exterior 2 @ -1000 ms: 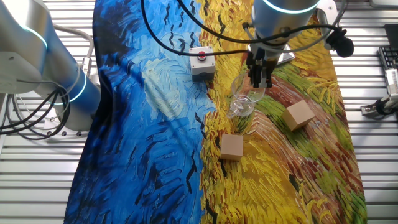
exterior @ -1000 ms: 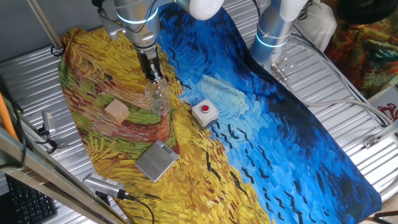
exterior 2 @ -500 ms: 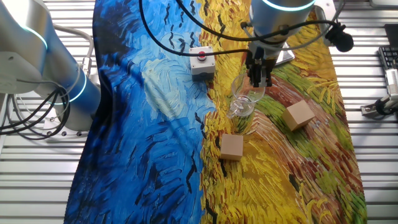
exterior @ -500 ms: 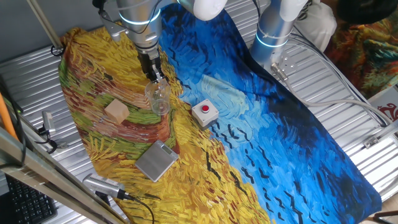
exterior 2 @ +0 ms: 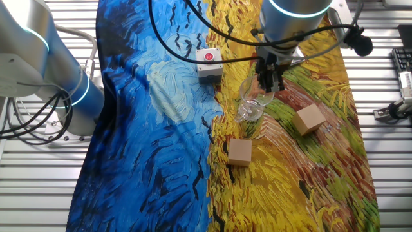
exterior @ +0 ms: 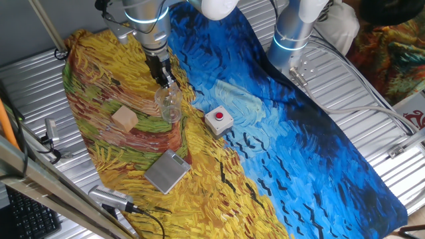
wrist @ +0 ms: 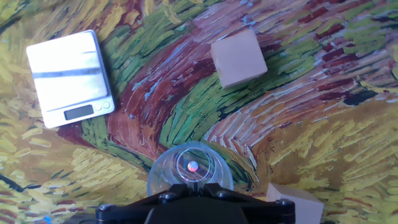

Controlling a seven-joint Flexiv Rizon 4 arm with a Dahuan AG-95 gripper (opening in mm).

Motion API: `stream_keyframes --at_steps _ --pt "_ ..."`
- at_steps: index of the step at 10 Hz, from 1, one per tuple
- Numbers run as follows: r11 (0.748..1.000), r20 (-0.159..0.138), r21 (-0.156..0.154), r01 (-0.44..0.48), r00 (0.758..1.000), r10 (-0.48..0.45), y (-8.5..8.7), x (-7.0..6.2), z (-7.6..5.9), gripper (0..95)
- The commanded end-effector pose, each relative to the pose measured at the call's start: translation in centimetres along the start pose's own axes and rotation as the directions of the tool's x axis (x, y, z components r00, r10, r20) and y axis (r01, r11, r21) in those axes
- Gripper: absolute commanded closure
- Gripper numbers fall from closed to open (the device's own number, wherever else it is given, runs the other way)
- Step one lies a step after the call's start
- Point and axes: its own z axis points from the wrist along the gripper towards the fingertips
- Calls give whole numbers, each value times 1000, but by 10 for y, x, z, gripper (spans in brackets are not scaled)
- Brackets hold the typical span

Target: Pick up the cup

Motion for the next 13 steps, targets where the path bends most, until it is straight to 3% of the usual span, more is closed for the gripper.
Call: stream_keyframes --at_steps 1,5,10,11,12,13 --pt "998 8 24 -64 998 64 0 0 0 950" --pt "992 10 26 -124 992 124 11 5 -7 950" --pt "994 7 18 -109 994 108 15 9 -9 950" --pt "995 7 20 -99 995 99 15 9 -9 760" --pt "995 7 22 -94 996 94 15 9 -9 760" --pt "996 10 23 -88 996 88 15 9 -9 570"
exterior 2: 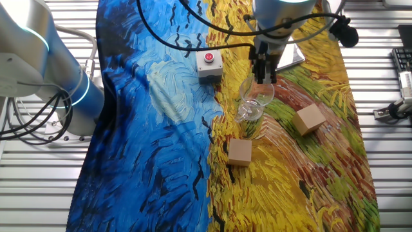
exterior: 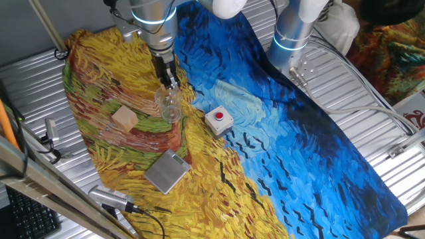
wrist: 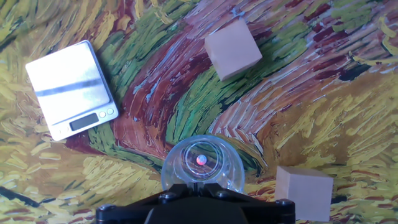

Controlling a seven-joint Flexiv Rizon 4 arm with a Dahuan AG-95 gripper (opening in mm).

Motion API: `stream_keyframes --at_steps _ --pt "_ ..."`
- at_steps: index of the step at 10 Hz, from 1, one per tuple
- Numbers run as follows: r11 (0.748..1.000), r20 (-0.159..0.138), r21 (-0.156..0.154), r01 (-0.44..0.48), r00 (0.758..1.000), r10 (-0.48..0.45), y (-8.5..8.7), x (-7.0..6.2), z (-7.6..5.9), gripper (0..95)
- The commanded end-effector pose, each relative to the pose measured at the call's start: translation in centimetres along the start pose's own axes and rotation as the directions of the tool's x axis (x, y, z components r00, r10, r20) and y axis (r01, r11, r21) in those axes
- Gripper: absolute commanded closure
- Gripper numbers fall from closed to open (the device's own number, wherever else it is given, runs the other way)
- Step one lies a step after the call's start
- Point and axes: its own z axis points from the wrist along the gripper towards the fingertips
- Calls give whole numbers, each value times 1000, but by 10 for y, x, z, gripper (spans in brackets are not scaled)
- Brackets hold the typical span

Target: Pick up the cup

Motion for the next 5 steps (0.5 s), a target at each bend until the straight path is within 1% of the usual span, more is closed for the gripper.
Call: stream_keyframes --at_steps 1,3,4,5 --pt "1000 5 3 3 1000 -3 0 1 0 570" --pt "1000 5 4 10 1000 -10 0 2 1 570" --pt "1000 5 3 17 1000 -17 -1 3 2 380" --pt "1000 6 4 21 1000 -21 -1 4 2 380"
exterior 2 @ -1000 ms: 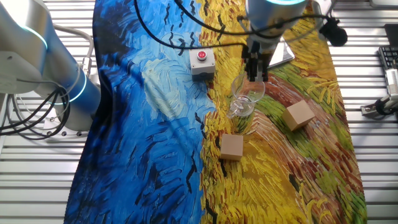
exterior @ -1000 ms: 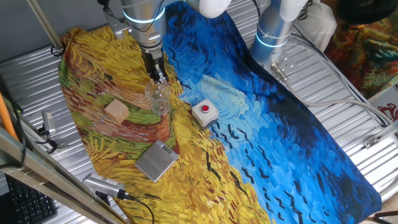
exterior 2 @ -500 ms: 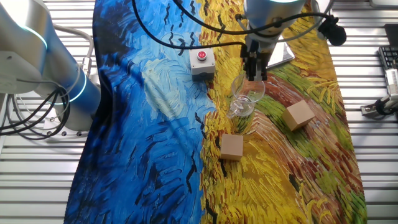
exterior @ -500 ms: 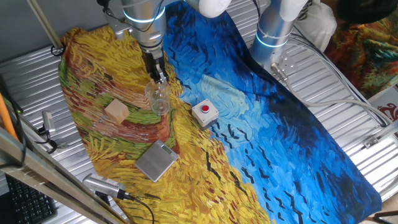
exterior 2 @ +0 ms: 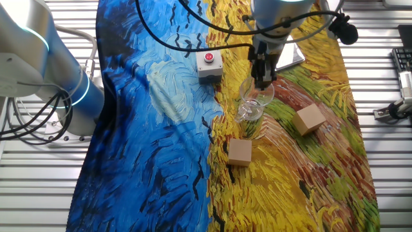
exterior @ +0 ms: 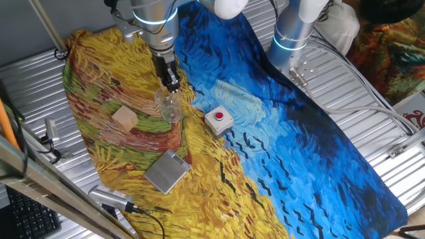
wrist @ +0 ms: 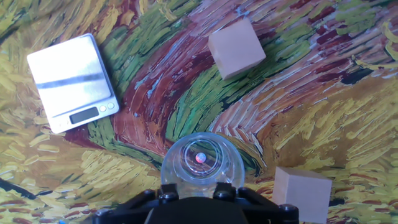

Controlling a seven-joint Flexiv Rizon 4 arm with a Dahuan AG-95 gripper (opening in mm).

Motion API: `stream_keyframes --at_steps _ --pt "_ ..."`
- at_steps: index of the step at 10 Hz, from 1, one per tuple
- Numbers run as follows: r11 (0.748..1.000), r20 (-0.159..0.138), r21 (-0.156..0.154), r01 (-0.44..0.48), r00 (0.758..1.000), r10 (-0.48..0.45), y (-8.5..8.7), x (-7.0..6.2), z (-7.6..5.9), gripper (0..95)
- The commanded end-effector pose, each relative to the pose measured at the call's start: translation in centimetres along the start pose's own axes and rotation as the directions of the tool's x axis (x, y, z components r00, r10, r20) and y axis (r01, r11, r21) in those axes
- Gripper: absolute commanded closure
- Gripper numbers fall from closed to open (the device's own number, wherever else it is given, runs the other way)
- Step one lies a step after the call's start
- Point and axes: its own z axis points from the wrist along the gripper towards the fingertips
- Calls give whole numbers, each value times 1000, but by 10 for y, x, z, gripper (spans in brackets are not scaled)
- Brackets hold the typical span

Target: Pick up the cup

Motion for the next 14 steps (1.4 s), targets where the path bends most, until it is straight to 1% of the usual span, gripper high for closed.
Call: stream_keyframes --at_steps 1,2,3,4,7,10,14 --pt "1000 2 0 2 1000 -2 -1 0 1 380" --pt "1000 5 -3 11 1000 -11 -2 0 2 190" --pt "1000 7 -4 18 1000 -18 -3 -1 3 190" --pt "1000 10 -4 22 1000 -22 -4 -2 4 0" --pt "1000 10 0 22 1000 -22 -6 -2 6 0" --pt "1000 12 -6 16 1000 -16 -6 0 10 0" --pt "1000 13 -8 10 1000 -10 -3 -4 17 0"
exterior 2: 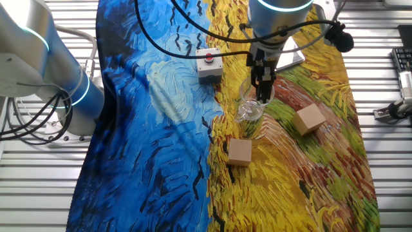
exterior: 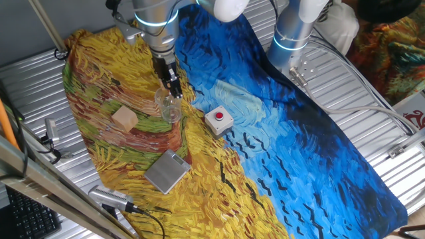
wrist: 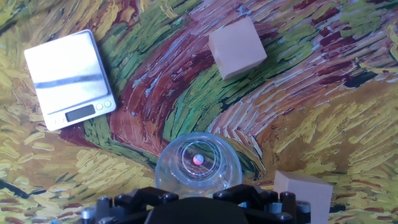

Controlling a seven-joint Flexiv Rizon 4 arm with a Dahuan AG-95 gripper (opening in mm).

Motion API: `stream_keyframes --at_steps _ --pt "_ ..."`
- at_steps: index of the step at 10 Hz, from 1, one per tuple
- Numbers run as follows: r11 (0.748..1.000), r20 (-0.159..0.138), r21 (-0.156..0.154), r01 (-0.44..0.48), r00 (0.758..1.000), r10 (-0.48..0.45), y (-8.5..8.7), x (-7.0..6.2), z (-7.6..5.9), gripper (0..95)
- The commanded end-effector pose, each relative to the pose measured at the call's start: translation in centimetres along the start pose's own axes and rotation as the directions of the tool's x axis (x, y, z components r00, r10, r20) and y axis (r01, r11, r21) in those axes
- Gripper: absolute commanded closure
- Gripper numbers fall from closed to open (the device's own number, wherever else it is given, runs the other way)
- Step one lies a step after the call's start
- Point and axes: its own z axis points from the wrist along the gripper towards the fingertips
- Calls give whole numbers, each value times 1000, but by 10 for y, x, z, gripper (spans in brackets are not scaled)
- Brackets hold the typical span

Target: Pick up the cup

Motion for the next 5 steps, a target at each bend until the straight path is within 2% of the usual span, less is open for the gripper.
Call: stream_keyframes --at_steps 1,5 --pt "1000 3 -1 -3 1000 3 1 -1 3 0" --pt "1000 12 -1 3 1000 -3 1 4 14 0"
